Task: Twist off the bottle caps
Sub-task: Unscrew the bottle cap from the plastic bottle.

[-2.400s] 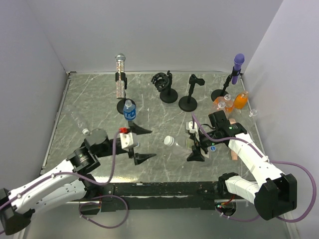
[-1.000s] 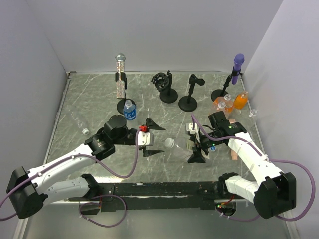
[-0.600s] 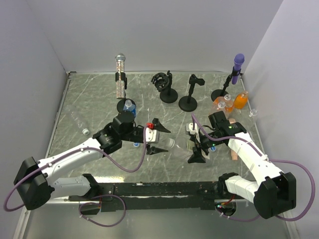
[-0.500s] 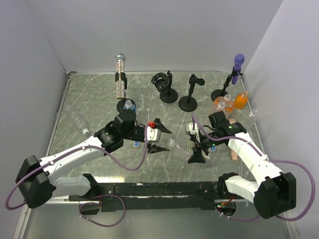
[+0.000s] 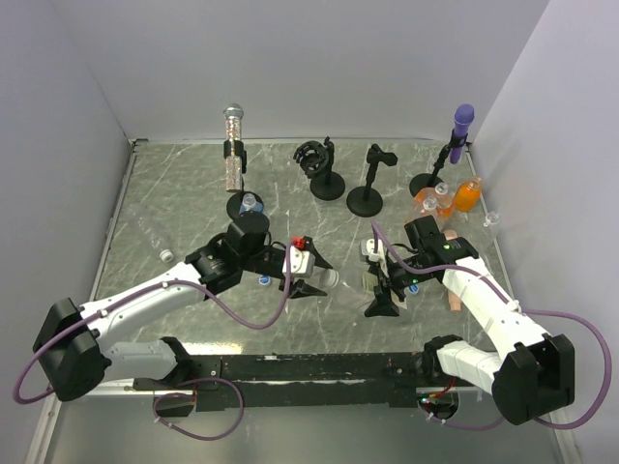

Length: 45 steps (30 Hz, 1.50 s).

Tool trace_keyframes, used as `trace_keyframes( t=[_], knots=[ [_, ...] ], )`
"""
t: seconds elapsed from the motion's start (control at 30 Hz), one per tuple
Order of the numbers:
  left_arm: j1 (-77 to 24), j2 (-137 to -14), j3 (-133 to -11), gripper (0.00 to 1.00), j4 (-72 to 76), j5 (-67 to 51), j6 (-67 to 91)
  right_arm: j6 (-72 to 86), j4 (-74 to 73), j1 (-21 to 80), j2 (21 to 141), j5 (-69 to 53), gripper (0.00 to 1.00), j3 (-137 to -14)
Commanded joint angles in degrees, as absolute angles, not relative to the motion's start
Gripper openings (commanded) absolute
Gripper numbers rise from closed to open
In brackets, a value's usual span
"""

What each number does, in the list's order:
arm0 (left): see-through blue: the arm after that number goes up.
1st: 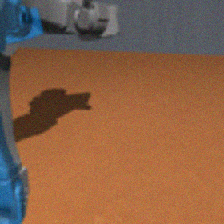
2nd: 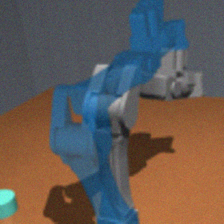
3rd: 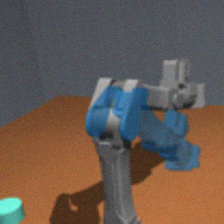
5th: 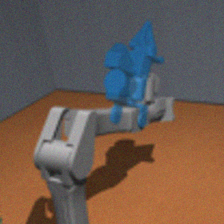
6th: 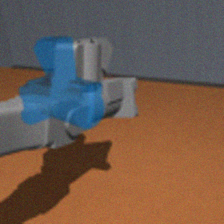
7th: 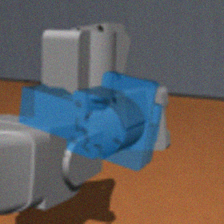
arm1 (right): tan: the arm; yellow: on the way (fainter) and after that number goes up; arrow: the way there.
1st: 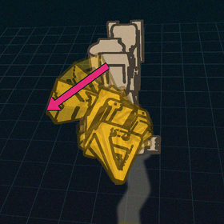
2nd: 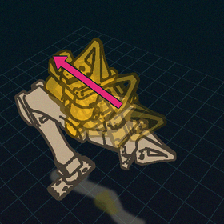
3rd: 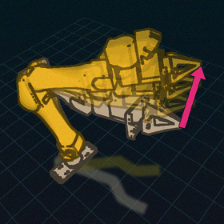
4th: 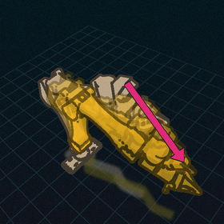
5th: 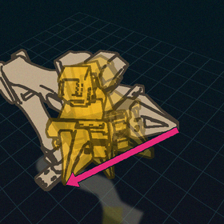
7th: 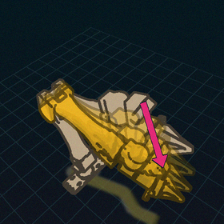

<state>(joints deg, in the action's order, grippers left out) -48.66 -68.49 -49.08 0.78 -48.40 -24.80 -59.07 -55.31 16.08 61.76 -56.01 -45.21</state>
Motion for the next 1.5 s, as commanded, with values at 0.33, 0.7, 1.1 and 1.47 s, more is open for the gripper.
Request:
trace_keyframes(
  t=[0.33, 0.7, 1.1, 1.47],
  knots=[
    [-48.51, -69.88, -53.35, 0.31, 1.32, -53.61, -16.27, -60.73, -55.46, 15.56, 61.26, -58.54, 0.13, -47.29],
    [-48.60, -69.86, -53.77, 0.06, 1.60, -43.79, 13.23, -60.56, -55.28, 15.56, 61.52, -58.45, 0.13, -47.37],
    [-48.52, -79.72, -65.03, 0.02, -17.13, -35.26, 44.65, -60.29, -55.20, 15.47, 61.88, -58.18, 0.13, -47.46],
    [-46.23, -74.45, -63.47, 0.01, -16.63, -25.40, 50.25, -60.29, -55.20, 15.47, 61.26, -58.18, 0.13, -47.46]
  ],
)
